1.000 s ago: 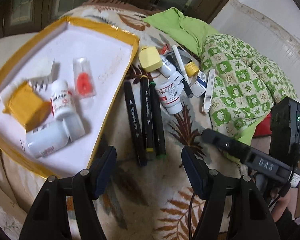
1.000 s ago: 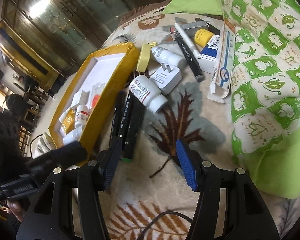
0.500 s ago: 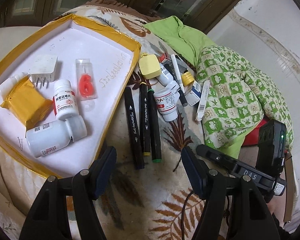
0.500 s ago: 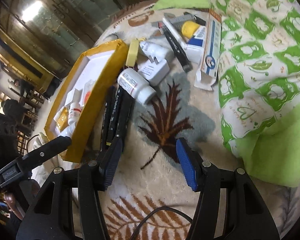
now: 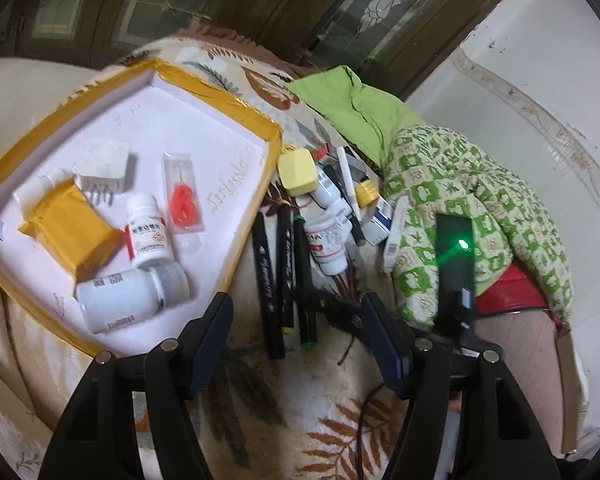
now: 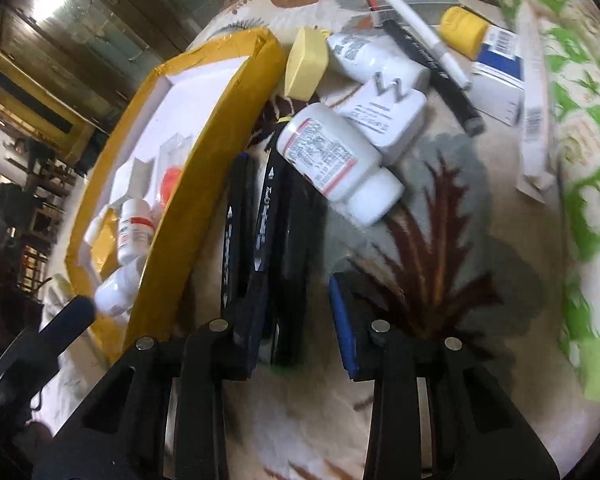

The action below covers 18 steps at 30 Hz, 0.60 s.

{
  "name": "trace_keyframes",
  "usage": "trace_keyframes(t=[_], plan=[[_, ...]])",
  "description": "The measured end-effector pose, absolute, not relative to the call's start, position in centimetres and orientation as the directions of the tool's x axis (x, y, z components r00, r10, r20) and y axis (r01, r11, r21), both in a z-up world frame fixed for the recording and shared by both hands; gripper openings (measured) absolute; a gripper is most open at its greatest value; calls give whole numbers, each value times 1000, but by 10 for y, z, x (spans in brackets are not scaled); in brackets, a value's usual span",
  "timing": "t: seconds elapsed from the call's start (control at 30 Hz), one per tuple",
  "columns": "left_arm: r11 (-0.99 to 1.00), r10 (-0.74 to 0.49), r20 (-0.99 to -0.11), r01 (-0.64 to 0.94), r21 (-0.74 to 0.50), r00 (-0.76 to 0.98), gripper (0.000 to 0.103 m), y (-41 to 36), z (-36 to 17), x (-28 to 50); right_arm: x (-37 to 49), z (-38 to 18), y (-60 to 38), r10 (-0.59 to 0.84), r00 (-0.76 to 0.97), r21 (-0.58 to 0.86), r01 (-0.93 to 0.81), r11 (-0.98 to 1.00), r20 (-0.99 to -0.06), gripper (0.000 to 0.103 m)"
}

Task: Organize objects
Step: 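Move both tools back over the black markers and remaining bottles, then grasp a green-capped black marker with the right tool while the left tool grasps a yellow-capped black marker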

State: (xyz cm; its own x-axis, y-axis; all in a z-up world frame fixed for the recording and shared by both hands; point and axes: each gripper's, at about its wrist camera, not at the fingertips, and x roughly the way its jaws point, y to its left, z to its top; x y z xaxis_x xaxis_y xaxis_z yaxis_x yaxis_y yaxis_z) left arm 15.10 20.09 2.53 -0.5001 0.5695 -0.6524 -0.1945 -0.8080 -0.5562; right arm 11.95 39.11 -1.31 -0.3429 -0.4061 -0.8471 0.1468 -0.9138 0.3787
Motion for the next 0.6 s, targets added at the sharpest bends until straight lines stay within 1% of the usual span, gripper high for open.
trace_keyframes(t=[0.03, 0.07, 0.1, 0.13, 0.2, 0.3, 0.37, 0.4, 0.43, 0.53, 0.57, 0.6], plan=[[-790, 593, -642, -196, -581, -486, 66, 199, 24, 150, 117, -13, 389, -366, -353, 336, 146, -931, -861, 18], [-756, 633, -618, -202, -622, -467, 66, 197, 24, 148, 112, -14, 386, -331, -347, 298, 146, -943, -877, 15], [-721, 670, -589, -207, -661, -452, 66, 195, 26, 146, 108, -15, 386, -332, -340, 299, 145, -943, -880, 15], [-708, 683, -579, -208, -675, -445, 66, 195, 27, 144, 106, -16, 387, -337, -323, 304, 150, -941, -884, 15], [-702, 693, -582, -214, -680, -425, 66, 198, 31, 142, 113, -12, 392, -303, -311, 260, 172, -950, -901, 15], [-749, 656, -644, -233, -621, -393, 66, 219, 30, 140, 140, -15, 410, -297, -288, 251, 186, -950, -910, 15], [-789, 614, -699, -238, -567, -367, 64, 237, 25, 131, 155, -16, 425, -326, -291, 288, 166, -943, -899, 15], [-809, 588, -731, -238, -538, -345, 60, 248, 21, 122, 159, -17, 430, -349, -295, 316, 154, -936, -890, 15], [-816, 577, -746, -236, -527, -332, 51, 253, 18, 116, 160, -18, 434, -367, -299, 337, 146, -930, -881, 15], [-854, 518, -800, -241, -462, -301, 49, 277, 7, 91, 157, -18, 435, -369, -298, 341, 144, -929, -880, 15], [-878, 475, -829, -229, -421, -296, 42, 286, 0, 81, 156, -17, 434, -369, -297, 340, 144, -929, -881, 15], [-883, 464, -838, -224, -413, -286, 39, 289, -5, 76, 156, -16, 434, -369, -295, 341, 143, -929, -881, 15]])
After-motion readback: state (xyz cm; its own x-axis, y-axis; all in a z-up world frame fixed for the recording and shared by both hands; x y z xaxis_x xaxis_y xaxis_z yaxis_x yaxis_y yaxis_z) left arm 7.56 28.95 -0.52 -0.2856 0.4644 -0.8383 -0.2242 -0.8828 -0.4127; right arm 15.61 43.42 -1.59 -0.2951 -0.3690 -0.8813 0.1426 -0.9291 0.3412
